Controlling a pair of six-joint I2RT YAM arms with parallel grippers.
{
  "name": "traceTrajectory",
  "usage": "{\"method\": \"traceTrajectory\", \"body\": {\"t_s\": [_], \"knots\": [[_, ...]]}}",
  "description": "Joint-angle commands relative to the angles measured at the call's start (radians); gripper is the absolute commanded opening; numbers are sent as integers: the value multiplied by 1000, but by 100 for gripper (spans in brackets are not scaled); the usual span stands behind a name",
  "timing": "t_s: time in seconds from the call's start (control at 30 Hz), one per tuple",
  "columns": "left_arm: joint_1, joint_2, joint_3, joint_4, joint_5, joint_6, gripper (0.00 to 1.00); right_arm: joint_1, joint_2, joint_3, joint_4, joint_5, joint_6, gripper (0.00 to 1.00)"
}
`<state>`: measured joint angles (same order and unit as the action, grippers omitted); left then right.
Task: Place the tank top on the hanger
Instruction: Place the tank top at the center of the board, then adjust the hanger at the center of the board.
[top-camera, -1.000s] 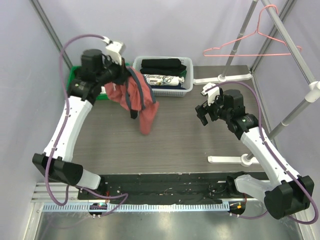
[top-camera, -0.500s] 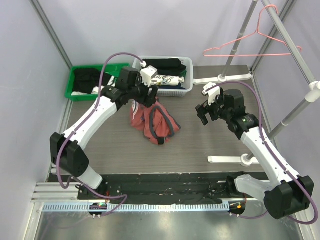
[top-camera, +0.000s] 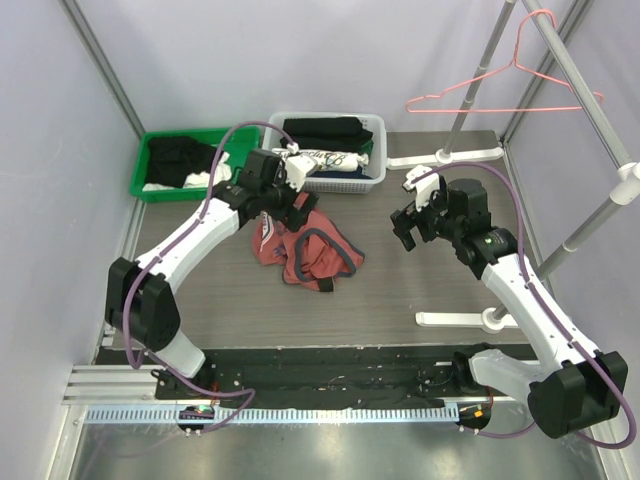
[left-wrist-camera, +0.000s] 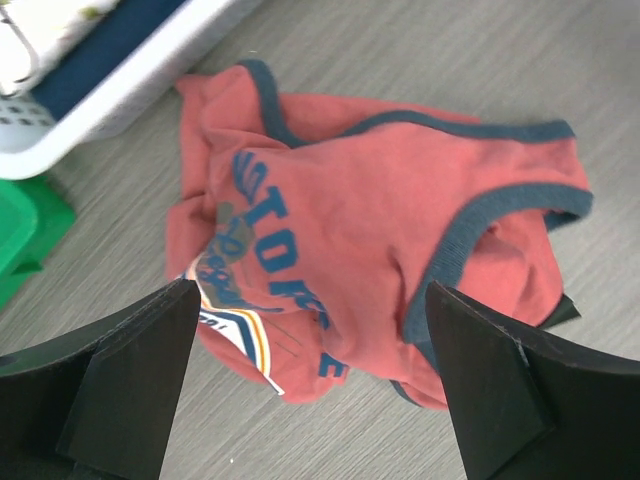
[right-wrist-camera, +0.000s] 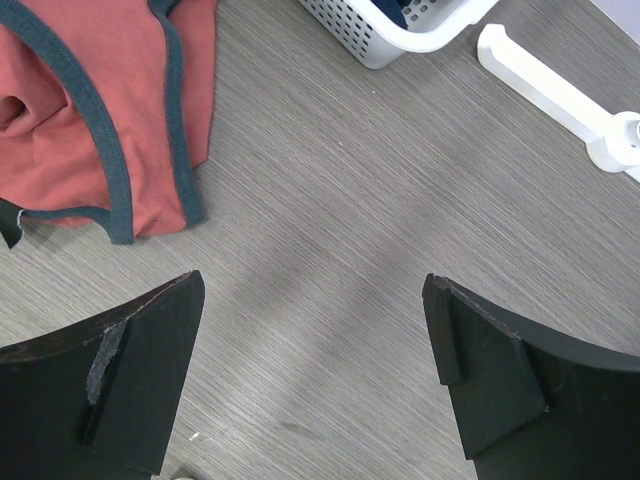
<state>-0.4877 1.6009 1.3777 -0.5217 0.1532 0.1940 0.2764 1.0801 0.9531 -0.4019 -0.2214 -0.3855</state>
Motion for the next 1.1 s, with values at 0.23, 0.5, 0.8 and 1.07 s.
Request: {"method": "traceTrajectory", "body": {"t_s": [0.23,0.5,0.8,1.07], "knots": [[6,-81,-143,-26,216,180,100,-5,52,12,12,-68,16,100],[-40,-124,-155,-40,252,300,100,-3,93,44,-11,-78,40,99],[-268,-4,4,-103,131,476,100,-29,72,52,49,63,108,99],[-336,226,110,-113,112,513,100,-120,8,16,135,108,177,99]]}}
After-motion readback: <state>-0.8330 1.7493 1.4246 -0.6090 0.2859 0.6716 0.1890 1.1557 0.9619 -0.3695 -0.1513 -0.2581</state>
